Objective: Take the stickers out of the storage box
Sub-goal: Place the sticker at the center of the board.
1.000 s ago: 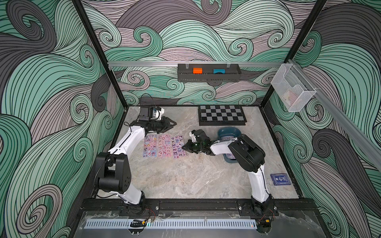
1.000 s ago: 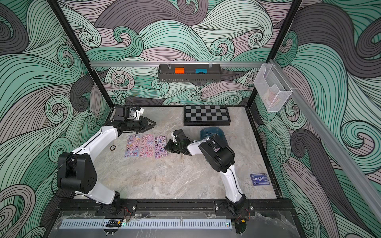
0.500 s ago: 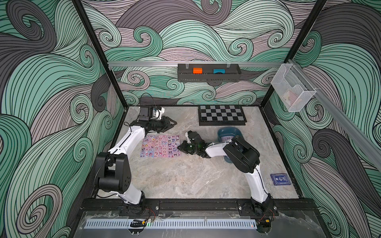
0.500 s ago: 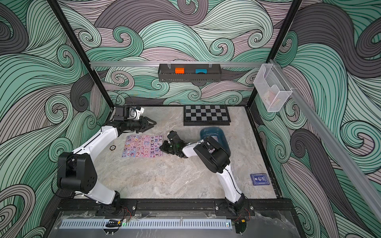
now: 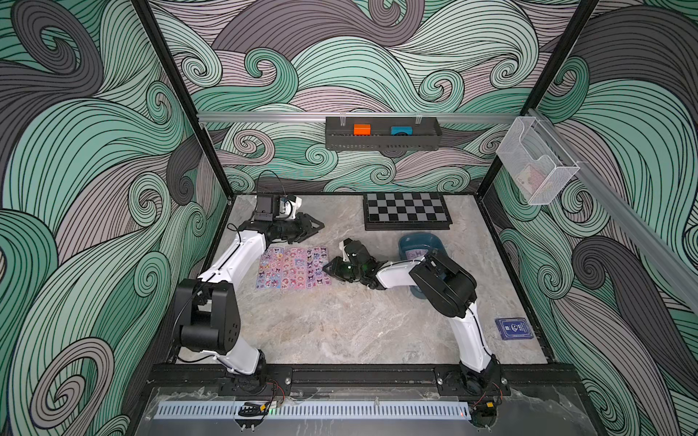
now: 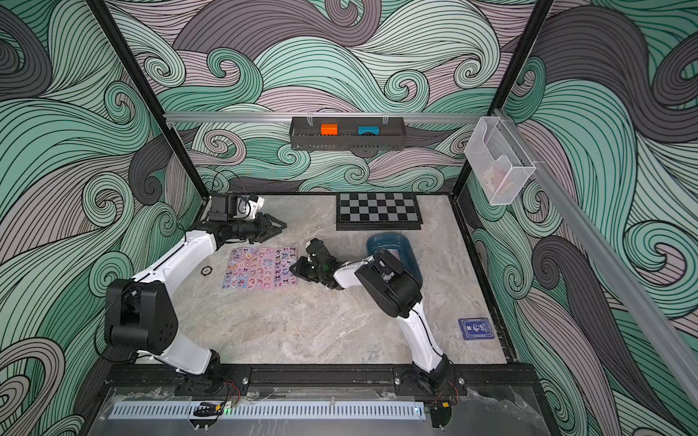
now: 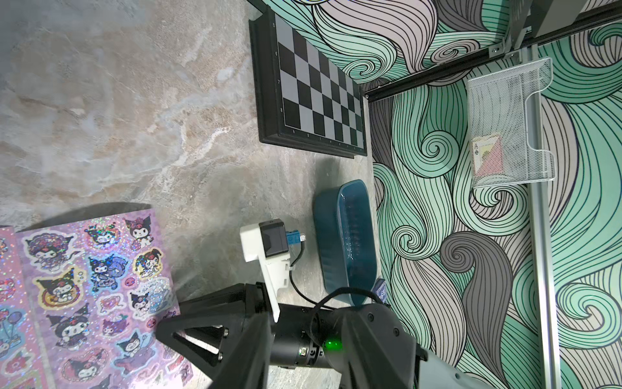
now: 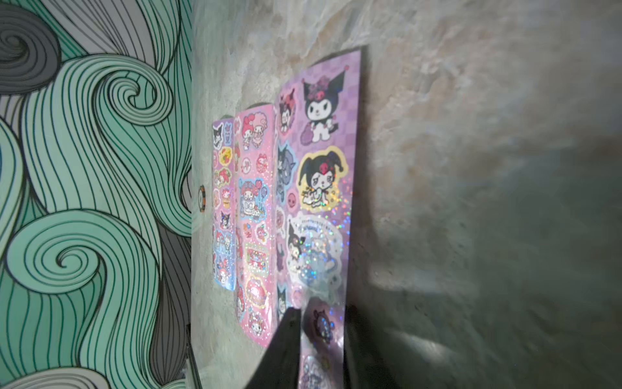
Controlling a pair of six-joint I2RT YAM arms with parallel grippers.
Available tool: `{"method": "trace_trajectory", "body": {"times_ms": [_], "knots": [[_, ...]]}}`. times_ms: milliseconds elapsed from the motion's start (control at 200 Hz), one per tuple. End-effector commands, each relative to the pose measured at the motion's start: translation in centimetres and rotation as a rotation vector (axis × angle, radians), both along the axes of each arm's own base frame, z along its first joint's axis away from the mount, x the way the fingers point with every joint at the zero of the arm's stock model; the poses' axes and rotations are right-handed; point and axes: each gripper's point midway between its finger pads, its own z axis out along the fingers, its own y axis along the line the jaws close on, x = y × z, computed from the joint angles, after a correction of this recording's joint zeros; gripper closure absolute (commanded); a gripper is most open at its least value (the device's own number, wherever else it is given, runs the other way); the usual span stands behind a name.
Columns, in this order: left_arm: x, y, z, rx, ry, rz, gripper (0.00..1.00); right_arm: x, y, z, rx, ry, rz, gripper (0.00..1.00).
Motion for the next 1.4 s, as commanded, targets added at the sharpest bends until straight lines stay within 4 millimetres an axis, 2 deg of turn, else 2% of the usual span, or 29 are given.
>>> {"method": "trace_trajectory", "body": {"times_ms": [0,180,310,505,595,751,806,906,1046,1206,1396], "knots": [[-0.1,0.1,0.7,-0.005,-0.023,-0.017,0.6,-0.1,-1.7,1.2,-0.061,-0.042,-0.023,0.62],[-0.1,0.0,0.9,-0.013,-0.024,-0.015,0.6,0.1,-3.8,4.2,-0.095,-0.116,-0.044,0.5],[-0.1,0.0,0.9,-0.016,-0.025,-0.018,0.6,0.4,-6.6,7.8,-0.174,-0.219,-0.046,0.45],[-0.1,-0.3,0.8,-0.029,-0.02,-0.018,0.6,1.2,-12.5,12.9,-0.144,-0.293,-0.051,0.45],[-0.1,-0.8,0.6,-0.037,-0.009,-0.03,0.6,1.3,-15.7,14.3,-0.202,-0.287,-0.04,0.45],[-0.3,-1.5,0.9,-0.033,-0.02,-0.04,0.6,0.6,-22.3,15.8,-0.341,-0.255,-0.062,0.42],[-0.2,-1.8,0.9,-0.031,-0.02,-0.043,0.6,0.0,-24.9,15.6,-0.369,-0.216,-0.099,0.42],[-0.3,-2.9,0.9,-0.027,-0.021,-0.064,0.6,-0.7,-28.4,15.5,-0.432,-0.187,-0.142,0.4],[-0.6,-4.2,0.9,-0.014,-0.021,-0.091,0.6,-1.6,-32.3,14.3,-0.59,-0.116,-0.139,0.34],[-1.0,-5.2,1.2,-0.004,-0.026,-0.116,0.6,-2.2,-34.6,12.5,-0.658,-0.032,-0.123,0.31],[-1.5,-5.9,1.7,0.006,-0.036,-0.134,0.6,-2.5,-35.2,11.0,-0.675,0.016,-0.108,0.25]]}}
